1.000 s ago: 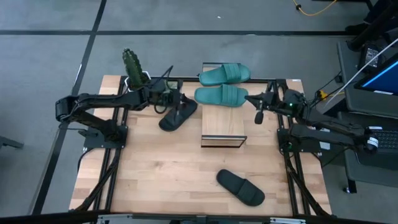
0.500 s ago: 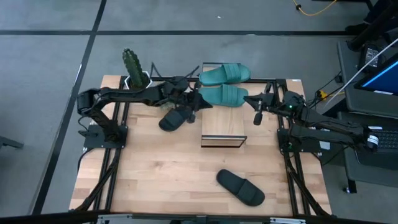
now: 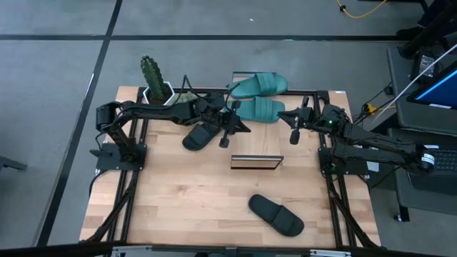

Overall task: Pick and place slides into the shelf
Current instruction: Adjust the green slides on the shelf

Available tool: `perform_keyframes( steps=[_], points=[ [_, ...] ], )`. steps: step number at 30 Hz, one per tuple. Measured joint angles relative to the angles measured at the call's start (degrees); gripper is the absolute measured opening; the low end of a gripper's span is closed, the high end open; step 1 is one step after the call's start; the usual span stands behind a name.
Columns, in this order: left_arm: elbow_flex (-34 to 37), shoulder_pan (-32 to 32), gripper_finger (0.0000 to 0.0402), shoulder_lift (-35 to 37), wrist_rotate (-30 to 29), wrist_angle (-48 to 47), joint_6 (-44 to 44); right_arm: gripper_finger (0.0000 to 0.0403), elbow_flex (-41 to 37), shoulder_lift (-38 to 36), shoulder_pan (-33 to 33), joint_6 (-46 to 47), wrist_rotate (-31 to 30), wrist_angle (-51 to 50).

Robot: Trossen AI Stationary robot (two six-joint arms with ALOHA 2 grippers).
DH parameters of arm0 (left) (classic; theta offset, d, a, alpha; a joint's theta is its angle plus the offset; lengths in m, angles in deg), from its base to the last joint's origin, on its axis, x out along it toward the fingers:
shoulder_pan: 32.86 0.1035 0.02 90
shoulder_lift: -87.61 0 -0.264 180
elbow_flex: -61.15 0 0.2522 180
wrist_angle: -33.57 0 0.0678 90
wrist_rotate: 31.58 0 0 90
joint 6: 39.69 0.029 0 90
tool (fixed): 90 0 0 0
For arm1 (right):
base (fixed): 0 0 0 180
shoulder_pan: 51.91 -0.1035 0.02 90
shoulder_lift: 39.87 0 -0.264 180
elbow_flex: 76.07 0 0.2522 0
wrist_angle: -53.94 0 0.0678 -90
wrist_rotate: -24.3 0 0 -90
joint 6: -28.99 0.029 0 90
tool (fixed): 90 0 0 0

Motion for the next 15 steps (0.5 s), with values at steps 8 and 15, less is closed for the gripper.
perform_keyframes(
  steps=[8,15],
  points=[
    [0.0,0.4,0.0,-1.3,-0.1,2.0,0.0,0.0039,0.0,0.0,0.0,-0.1,0.0,0.0],
    [-3.1,0.4,0.0,-4.5,0.8,0.2,1.1,0.0039,0.0,0.0,0.0,-1.2,0.0,0.3]
  ],
)
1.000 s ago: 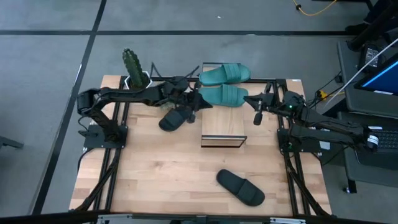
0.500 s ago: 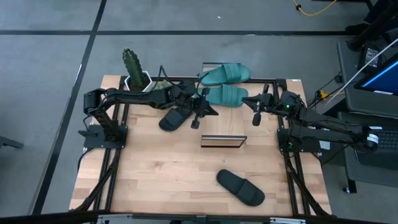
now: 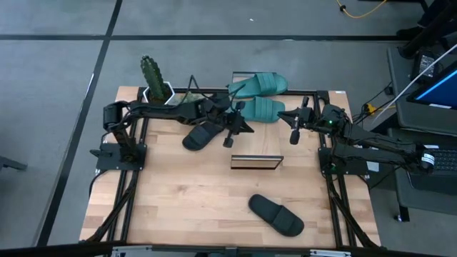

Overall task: Pick and place slides into the shelf
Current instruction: Adjust the green slides on the shelf

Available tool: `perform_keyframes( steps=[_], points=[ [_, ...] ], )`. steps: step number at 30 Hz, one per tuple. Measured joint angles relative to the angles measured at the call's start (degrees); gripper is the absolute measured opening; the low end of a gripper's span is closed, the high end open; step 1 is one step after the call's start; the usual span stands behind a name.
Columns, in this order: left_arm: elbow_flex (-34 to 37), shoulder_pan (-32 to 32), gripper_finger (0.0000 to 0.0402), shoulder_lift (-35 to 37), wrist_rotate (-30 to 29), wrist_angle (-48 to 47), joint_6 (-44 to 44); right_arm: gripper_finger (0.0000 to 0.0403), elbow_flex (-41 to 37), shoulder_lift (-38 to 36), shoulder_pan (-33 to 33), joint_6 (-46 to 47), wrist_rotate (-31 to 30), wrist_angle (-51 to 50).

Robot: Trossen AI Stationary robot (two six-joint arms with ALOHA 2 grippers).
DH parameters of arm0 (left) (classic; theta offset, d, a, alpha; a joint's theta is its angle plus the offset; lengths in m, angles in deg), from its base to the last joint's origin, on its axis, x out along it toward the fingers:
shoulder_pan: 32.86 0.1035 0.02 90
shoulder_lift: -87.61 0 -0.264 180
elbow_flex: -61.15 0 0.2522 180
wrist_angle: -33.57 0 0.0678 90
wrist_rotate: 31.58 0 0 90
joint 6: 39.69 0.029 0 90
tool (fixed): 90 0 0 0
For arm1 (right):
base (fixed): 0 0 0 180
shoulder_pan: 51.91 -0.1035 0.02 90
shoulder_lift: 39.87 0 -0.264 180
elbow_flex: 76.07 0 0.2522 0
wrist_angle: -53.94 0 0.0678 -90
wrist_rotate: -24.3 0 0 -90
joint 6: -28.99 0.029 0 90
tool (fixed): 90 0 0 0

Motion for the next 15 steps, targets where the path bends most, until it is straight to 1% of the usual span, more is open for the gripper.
perform_keyframes(
  steps=[3,5,8,11,15],
  points=[
    [-4.5,0.0,0.0,-1.6,-0.1,-5.5,0.3,0.0021,0.0,0.0,-0.1,1.4,0.0,-0.4],
    [-8.2,0.0,0.0,-3.4,-0.1,-10.8,0.8,0.0007,0.0,0.0,-0.1,1.2,0.0,-1.4],
    [-12.6,0.0,0.0,-6.4,-2.9,-15.5,1.0,0.0006,0.0,0.0,-0.1,1.4,0.1,-2.3],
    [-15.2,0.0,0.0,-8.1,-5.6,-17.8,1.0,0.0004,0.0,0.0,-0.1,1.3,0.2,-3.3],
    [-15.7,0.0,0.0,-8.7,-6.2,-19.0,0.5,0.0004,0.0,0.0,-0.1,1.1,0.2,-3.9]
  ],
)
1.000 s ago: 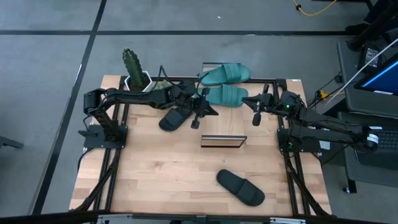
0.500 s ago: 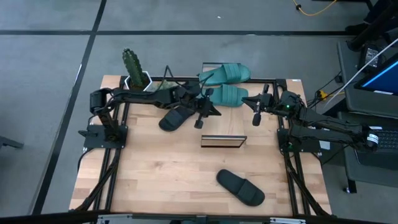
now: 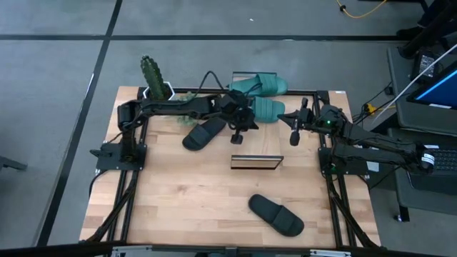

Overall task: Pick and place slides into the shelf
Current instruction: Adjust the green slides on the shelf

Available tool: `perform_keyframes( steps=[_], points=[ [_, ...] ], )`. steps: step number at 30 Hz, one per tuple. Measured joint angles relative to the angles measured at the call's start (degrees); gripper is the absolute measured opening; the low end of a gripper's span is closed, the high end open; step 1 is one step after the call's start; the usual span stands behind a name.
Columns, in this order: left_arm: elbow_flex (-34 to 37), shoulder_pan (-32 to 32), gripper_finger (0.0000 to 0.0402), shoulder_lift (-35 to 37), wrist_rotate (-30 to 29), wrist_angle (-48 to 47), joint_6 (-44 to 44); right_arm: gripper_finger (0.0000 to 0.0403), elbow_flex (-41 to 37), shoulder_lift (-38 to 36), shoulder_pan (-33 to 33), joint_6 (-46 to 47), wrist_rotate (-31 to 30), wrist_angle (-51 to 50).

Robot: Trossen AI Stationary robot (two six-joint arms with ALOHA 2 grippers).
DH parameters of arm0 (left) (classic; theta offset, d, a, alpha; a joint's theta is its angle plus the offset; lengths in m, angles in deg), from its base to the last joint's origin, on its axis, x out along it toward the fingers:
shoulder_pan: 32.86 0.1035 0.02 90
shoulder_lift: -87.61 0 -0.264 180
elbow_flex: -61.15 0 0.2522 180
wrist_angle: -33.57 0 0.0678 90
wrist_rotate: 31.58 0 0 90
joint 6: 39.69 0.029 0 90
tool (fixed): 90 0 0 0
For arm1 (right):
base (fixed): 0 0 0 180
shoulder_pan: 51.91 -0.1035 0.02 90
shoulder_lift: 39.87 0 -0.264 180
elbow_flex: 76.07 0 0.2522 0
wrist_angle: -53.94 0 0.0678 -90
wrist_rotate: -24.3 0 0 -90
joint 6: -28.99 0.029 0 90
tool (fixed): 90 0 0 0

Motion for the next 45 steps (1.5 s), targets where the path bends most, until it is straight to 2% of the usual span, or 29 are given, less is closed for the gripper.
perform_keyframes(
  steps=[4,25,45],
  points=[
    [0.0,-0.6,0.0,0.0,-1.1,-0.6,-1.0,0.0003,0.0,0.0,0.0,-1.3,0.0,-0.4],
    [0.0,-0.9,0.0,-2.7,-17.5,0.0,-0.1,0.0003,0.0,0.0,0.0,-1.0,0.0,-0.4],
    [-0.1,2.4,0.0,-4.9,-17.3,3.7,-0.5,0.0003,0.0,0.0,0.0,0.5,0.0,-0.5]
  ],
)
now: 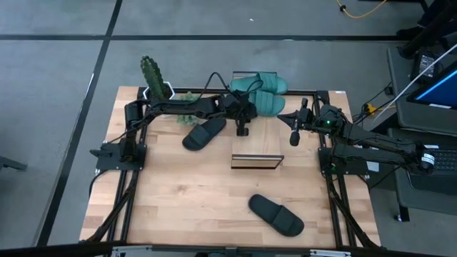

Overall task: Pick and place slides into the shelf
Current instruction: Adjust the green slides on the shelf, then put the bottom black slide on the shelf

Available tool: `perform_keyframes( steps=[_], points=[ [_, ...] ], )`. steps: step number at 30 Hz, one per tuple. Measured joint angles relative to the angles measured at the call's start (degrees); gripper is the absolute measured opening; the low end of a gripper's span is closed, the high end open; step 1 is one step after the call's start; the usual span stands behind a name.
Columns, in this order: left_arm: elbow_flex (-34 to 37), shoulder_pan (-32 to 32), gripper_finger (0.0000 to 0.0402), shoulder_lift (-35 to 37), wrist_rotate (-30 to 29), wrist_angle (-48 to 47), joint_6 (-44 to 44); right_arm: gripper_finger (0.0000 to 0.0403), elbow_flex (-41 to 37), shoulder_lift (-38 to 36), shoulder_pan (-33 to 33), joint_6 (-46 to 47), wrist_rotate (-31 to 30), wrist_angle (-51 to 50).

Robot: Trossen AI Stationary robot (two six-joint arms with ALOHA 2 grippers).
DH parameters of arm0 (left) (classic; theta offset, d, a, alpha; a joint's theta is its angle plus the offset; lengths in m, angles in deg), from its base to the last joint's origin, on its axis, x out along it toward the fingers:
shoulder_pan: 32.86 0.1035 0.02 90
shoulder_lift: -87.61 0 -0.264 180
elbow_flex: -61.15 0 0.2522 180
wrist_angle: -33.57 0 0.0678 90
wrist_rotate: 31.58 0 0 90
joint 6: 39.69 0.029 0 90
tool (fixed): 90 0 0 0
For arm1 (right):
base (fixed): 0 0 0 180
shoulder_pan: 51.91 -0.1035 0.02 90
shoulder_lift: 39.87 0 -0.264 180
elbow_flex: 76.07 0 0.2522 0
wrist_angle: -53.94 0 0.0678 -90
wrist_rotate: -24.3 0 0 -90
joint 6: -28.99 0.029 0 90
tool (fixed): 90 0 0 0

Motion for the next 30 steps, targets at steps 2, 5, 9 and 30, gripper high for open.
perform_keyframes(
  steps=[2,5,9,30],
  points=[
    [0.0,-0.2,0.0,-0.1,0.0,0.2,0.5,0.0003,0.0,0.0,0.0,0.0,0.0,-0.1],
    [0.0,-0.4,0.0,-0.4,-0.2,1.5,1.5,0.0003,0.0,0.0,0.0,0.0,0.0,-0.1],
    [0.1,-0.8,0.0,-0.4,-0.3,2.5,1.8,0.0003,0.0,0.0,0.0,0.0,-0.1,-0.5],
    [0.1,-5.1,0.0,9.1,10.0,1.2,7.5,0.0003,0.0,0.0,-0.2,-0.1,0.2,-1.8]
  ],
)
